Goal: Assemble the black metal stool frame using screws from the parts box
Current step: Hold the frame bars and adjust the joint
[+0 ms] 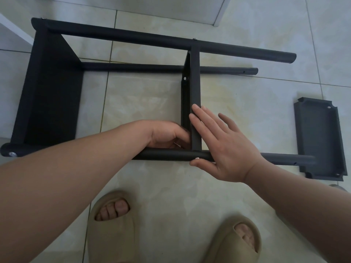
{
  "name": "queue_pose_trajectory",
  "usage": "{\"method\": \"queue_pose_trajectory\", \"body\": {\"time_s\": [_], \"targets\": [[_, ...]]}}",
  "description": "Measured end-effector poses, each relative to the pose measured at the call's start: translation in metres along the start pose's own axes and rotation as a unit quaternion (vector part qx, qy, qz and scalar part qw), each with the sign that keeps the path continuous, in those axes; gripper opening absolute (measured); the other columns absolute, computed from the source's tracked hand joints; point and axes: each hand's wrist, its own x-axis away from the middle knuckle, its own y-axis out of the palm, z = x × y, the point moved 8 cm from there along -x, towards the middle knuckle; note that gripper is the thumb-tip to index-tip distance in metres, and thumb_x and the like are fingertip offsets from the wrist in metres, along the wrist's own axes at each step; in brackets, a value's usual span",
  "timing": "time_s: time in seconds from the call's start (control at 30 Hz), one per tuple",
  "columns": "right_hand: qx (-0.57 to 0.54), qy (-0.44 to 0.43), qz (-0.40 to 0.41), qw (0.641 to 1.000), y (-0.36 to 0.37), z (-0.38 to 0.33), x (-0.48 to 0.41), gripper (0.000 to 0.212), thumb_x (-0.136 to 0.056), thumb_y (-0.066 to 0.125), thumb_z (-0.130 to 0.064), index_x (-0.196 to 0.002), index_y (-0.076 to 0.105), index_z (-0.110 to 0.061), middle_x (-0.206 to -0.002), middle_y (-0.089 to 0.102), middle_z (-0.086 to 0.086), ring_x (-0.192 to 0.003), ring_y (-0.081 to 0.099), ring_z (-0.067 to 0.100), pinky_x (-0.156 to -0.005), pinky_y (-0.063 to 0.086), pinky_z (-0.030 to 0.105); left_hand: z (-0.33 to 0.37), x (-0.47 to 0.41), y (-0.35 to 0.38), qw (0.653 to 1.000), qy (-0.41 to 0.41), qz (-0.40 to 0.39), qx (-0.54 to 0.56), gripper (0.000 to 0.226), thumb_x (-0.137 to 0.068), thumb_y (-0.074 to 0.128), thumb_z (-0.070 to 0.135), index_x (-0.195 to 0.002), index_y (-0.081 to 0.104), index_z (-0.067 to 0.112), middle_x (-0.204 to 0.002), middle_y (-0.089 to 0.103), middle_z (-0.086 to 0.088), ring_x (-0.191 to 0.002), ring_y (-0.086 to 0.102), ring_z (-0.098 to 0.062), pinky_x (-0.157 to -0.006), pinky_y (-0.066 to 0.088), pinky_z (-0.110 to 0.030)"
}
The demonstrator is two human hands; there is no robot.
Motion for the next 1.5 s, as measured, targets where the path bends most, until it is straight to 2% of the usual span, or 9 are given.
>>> {"method": "queue_pose_trajectory", "body": {"time_s": [0.1,0.27,0.57,0.7,0.83,1.1,1.27,1.4,1.5], "targets": [[0.003,0.001,-0.001,1.000,0.000,0.000,0.000,0.095,-0.094,0.033,-0.073,-0.160,0.020,-0.007,-0.170,0.007,0.008,-0.157,0.010,0.025,-0.120,0.026,0.055,-0.001,0.001,0.003,0.999,-0.006,-0.010,-0.034,0.017,-0.074,0.062,0.016,-0.075,0.079,0.016,-0.082,0.072,-0.005,-0.080,0.069,-0.017,-0.081,0.053,-0.032],[0.021,-0.001,0.002,1.000,-0.002,-0.001,0.000,0.094,-0.094,0.031,-0.073,-0.160,0.021,-0.006,-0.169,0.009,0.009,-0.156,0.012,0.026,-0.121,0.022,0.056,0.002,0.001,0.003,0.999,0.010,-0.014,-0.029,0.019,-0.073,0.062,0.012,-0.070,0.079,0.017,-0.077,0.073,-0.005,-0.073,0.071,-0.015,-0.069,0.055,-0.025],[0.028,-0.017,0.000,0.999,-0.001,-0.003,0.000,0.092,-0.096,0.030,-0.070,-0.160,0.018,-0.005,-0.169,0.008,0.008,-0.157,0.008,0.024,-0.122,0.018,0.057,-0.002,0.000,0.003,0.999,-0.010,-0.020,-0.042,0.019,-0.076,0.061,0.017,-0.070,0.079,0.019,-0.078,0.073,-0.003,-0.075,0.070,-0.015,-0.075,0.051,-0.029],[0.012,-0.016,-0.004,1.000,0.000,-0.002,-0.001,0.092,-0.096,0.031,-0.070,-0.160,0.017,-0.006,-0.170,0.007,0.007,-0.157,0.007,0.023,-0.122,0.020,0.056,0.000,0.001,0.001,0.999,0.007,-0.007,-0.042,0.018,-0.075,0.062,0.015,-0.066,0.077,0.019,-0.071,0.071,-0.002,-0.068,0.069,-0.013,-0.067,0.054,-0.024],[0.005,-0.014,-0.002,1.000,0.000,-0.002,-0.001,0.092,-0.096,0.032,-0.070,-0.160,0.018,-0.006,-0.170,0.008,0.007,-0.157,0.008,0.023,-0.121,0.021,0.057,0.000,-0.001,-0.004,0.999,0.020,0.021,-0.013,0.010,-0.071,0.063,0.007,-0.073,0.072,0.008,-0.073,0.070,-0.011,-0.068,0.070,-0.019,-0.067,0.057,-0.026],[0.001,-0.012,-0.001,1.000,0.000,-0.002,0.000,0.092,-0.096,0.032,-0.071,-0.161,0.017,-0.007,-0.170,0.007,0.006,-0.157,0.007,0.022,-0.121,0.022,0.056,0.001,0.000,0.003,0.999,0.005,-0.020,0.026,0.019,-0.075,0.059,0.005,-0.079,0.076,0.011,-0.084,0.072,-0.011,-0.079,0.071,-0.021,-0.078,0.056,-0.032],[0.000,-0.010,-0.006,1.000,0.000,-0.001,0.000,0.092,-0.096,0.030,-0.071,-0.161,0.016,-0.008,-0.170,0.006,0.005,-0.157,0.005,0.022,-0.122,0.021,0.056,0.000,0.005,0.007,0.999,-0.012,-0.029,-0.014,0.022,-0.081,0.059,0.011,-0.075,0.080,0.015,-0.080,0.074,-0.006,-0.074,0.071,-0.015,-0.069,0.056,-0.025],[0.002,-0.009,-0.004,1.000,0.000,-0.001,0.000,0.092,-0.095,0.031,-0.071,-0.161,0.017,-0.008,-0.170,0.006,0.005,-0.157,0.006,0.022,-0.121,0.022,0.056,0.003,0.003,-0.003,1.000,0.010,0.029,-0.003,0.016,-0.086,0.056,-0.007,-0.097,0.067,-0.003,-0.095,0.065,-0.023,-0.079,0.068,-0.026,-0.078,0.055,-0.033],[0.002,-0.009,-0.002,1.000,0.000,-0.002,0.000,0.092,-0.095,0.033,-0.071,-0.161,0.018,-0.007,-0.170,0.007,0.006,-0.157,0.007,0.022,-0.121,0.023,0.056,0.006,0.005,-0.002,0.999,0.019,0.028,0.003,0.017,-0.090,0.051,-0.013,-0.095,0.064,-0.003,-0.082,0.067,-0.015,-0.072,0.070,-0.021,-0.070,0.058,-0.028]]}}
